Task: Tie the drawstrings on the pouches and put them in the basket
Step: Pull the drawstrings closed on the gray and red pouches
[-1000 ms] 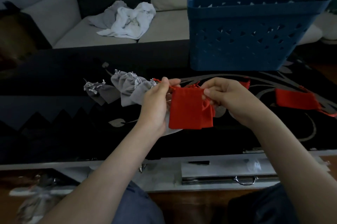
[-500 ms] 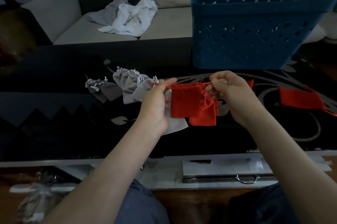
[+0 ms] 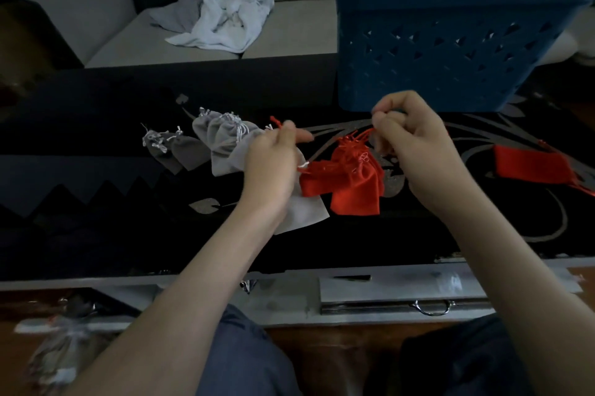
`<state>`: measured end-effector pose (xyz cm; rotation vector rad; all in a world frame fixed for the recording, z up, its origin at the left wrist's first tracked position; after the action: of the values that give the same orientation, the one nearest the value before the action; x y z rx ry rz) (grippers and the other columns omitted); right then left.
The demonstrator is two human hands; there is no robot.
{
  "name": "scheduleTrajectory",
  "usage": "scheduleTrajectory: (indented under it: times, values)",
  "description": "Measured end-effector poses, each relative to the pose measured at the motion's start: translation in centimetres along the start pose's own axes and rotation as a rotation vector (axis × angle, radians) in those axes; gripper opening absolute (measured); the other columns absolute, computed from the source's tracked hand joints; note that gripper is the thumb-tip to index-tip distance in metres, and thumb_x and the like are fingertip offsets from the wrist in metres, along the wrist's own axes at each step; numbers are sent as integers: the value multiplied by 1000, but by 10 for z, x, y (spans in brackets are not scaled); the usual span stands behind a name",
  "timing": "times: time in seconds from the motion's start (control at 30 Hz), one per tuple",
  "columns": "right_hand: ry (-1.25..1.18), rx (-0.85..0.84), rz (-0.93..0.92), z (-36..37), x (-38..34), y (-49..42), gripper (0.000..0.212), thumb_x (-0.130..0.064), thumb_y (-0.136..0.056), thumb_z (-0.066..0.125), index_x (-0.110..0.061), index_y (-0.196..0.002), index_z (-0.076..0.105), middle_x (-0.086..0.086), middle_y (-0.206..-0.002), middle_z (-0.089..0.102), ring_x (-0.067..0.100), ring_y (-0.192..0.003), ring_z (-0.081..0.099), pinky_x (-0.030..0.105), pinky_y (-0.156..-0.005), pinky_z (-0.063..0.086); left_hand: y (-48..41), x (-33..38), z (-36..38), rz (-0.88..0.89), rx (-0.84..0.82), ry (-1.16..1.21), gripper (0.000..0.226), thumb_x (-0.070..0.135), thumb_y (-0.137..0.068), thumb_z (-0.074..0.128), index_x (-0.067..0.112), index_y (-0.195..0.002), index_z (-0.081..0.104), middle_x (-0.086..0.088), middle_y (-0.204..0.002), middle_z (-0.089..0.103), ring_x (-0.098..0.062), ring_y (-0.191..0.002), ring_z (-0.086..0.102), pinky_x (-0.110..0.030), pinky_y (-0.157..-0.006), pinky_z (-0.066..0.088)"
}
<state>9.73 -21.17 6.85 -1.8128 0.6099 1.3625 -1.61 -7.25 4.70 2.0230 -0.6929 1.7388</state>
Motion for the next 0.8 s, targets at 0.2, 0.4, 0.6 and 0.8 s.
scheduleTrajectory:
  times: [0.2, 0.4, 0.6, 0.8]
  values:
    - [-40, -334, -170, 22, -29, 10, 13, -7, -93, 52, -12, -82, 57, -3, -68, 64, 8, -69, 62, 19, -72, 48, 29, 21, 26, 4, -302, 108, 31, 2, -95, 34, 3, -81, 61, 11, -35, 36, 1, -35, 38, -14, -42, 32]
    - [-64, -335, -191, 21, -35, 11, 11, -5, -90, 56, -9, -80, 56, 6, -71, 59, 22, -64, 55, 30, -64, 47, 46, 20, 41, 36, -602, 78, 47, -10, -79, 35, 20, -46, 48, 10, -45, 40, 0, -44, 40, -13, -48, 35]
    - [-4, -301, -156, 23, -30, 10, 13, -2, -90, 58, -10, -79, 60, 3, -71, 61, 13, -62, 58, 29, -58, 48, 46, 12, 46, 93, -642, -145, 41, 53, -83, 50, 19, -77, 71, -22, -87, 66, -30, -84, 62, -41, -88, 47]
    - [18, -217, -73, 13, -18, 5, 16, -18, -96, 51, -17, -99, 67, 2, -86, 69, 7, -83, 63, 21, -81, 50, 41, 14, 41, 26, -569, 18, 52, 30, -103, 35, 18, -61, 64, 8, -48, 30, -4, -47, 31, -17, -51, 28]
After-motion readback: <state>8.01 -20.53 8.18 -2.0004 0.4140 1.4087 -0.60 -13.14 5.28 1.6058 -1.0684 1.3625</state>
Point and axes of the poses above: each hand's wrist, its own y-axis away from the middle knuckle, its own z-axis out of the palm, x = y × z, the point moved 7 cm from there along -y, towards the middle knuckle
